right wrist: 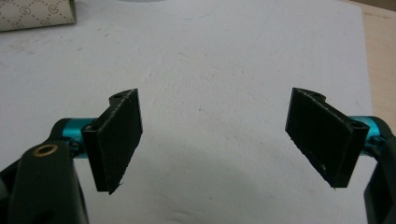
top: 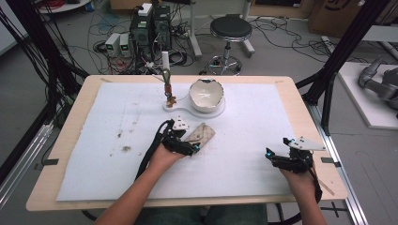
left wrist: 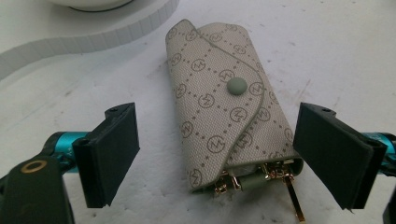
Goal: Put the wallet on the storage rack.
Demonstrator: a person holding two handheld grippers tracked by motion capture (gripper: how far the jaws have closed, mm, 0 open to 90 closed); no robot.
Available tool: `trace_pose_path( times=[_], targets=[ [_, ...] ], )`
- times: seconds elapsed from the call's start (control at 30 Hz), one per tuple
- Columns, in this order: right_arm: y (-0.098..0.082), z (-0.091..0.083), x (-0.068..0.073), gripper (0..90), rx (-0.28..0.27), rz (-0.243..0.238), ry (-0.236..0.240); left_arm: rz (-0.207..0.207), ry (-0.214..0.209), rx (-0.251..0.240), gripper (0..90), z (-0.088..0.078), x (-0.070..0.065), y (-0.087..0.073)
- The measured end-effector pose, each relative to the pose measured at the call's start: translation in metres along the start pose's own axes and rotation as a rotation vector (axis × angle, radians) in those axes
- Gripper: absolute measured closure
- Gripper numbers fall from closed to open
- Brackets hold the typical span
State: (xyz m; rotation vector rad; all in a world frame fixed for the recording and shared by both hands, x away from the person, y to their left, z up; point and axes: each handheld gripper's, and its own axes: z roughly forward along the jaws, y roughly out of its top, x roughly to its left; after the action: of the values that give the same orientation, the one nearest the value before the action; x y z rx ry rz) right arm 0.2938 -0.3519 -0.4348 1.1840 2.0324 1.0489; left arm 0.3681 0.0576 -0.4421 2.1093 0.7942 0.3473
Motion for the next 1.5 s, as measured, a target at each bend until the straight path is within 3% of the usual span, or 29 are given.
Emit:
trace_pose_path(
  times=[0.17, 0.33, 0.4, 0.5, 0.63, 0.83, 1.0, 1.2, 1.5],
  targets=[
    [0.001, 0.001, 0.002, 19.0, 0.0, -0.008, 0.007, 0.002, 0.0, 0.003, 13.9, 0.006, -0.004, 0.001],
    [0.002, 0.003, 0.005, 19.0, 0.005, -0.011, 0.012, 0.044, 0.014, 0.078, 13.9, 0.018, -0.01, -0.001],
    [0.002, 0.003, 0.005, 19.1, 0.005, -0.012, 0.012, 0.051, 0.021, 0.083, 13.8, 0.019, -0.011, -0.001],
    [0.002, 0.003, 0.004, 19.1, 0.006, -0.011, 0.013, 0.032, 0.015, 0.085, 14.1, 0.019, -0.01, -0.002],
    [0.001, 0.002, 0.004, 19.1, 0.009, -0.01, 0.011, 0.028, 0.013, 0.085, 15.4, 0.018, -0.011, -0.001],
    [0.001, 0.002, 0.003, 19.1, 0.005, -0.006, 0.012, 0.021, 0.019, 0.061, 30.7, 0.014, -0.013, -0.003],
    [0.001, 0.002, 0.003, 19.1, 0.005, -0.008, 0.016, 0.023, 0.024, 0.055, 34.6, 0.014, -0.014, -0.003],
    [0.001, 0.002, 0.003, 19.0, 0.003, -0.007, 0.017, 0.003, 0.015, 0.052, 36.3, 0.012, -0.013, -0.003],
    [0.001, 0.003, 0.002, 19.1, 0.004, -0.005, 0.018, 0.03, 0.015, 0.012, 36.4, -0.004, -0.012, 0.009]
  ],
)
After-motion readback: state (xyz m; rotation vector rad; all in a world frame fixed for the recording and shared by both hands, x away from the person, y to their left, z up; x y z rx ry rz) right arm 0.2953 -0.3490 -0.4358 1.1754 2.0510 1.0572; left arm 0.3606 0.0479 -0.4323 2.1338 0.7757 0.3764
